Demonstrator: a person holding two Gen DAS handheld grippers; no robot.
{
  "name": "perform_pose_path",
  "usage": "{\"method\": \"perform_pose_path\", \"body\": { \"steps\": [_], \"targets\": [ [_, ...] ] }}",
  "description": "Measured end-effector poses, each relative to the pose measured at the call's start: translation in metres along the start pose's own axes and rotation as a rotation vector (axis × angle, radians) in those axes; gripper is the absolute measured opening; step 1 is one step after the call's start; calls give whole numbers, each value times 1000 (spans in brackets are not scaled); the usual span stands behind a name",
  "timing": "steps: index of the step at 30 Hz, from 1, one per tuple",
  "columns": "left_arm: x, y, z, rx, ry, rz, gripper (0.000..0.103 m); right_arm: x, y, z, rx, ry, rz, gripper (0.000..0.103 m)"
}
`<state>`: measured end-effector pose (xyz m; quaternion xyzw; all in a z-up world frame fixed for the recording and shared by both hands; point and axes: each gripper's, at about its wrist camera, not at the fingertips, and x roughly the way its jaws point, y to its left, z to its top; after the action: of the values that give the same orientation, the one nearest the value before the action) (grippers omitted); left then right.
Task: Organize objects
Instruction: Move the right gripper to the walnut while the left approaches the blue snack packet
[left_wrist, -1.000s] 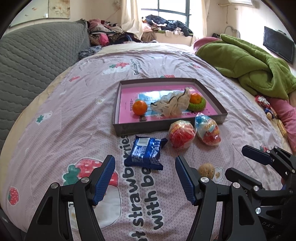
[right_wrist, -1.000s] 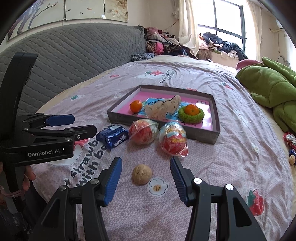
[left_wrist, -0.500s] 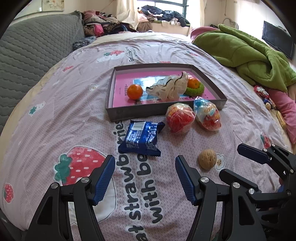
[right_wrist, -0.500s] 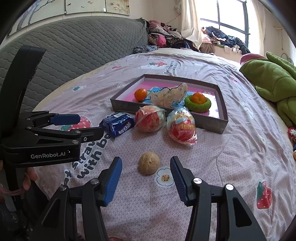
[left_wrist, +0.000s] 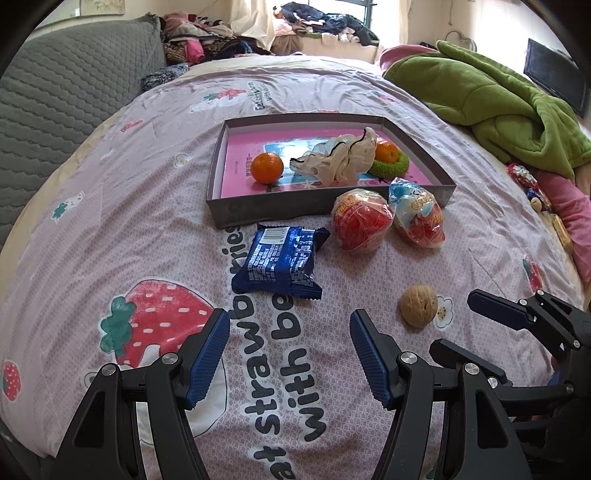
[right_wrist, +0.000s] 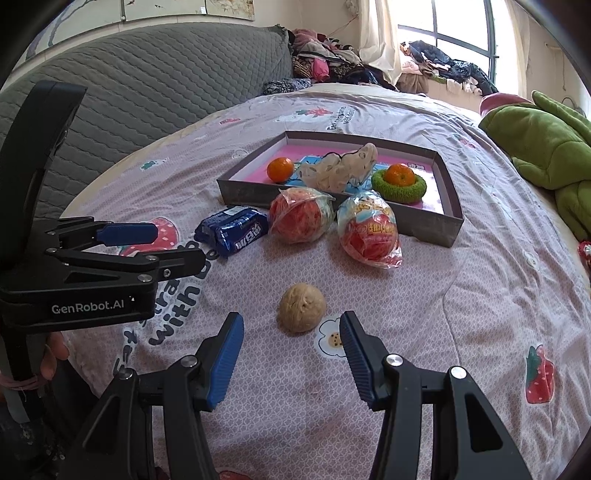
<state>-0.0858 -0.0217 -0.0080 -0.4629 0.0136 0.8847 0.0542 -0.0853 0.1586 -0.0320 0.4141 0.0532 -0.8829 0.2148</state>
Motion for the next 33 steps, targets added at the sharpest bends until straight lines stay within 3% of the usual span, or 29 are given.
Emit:
{"method": "perform_pose_path", "body": {
  "steps": [33],
  "targets": [
    [39,11,26,-23,-3,-24,69,32,-3,3,48,29,-55,54]
  ]
}}
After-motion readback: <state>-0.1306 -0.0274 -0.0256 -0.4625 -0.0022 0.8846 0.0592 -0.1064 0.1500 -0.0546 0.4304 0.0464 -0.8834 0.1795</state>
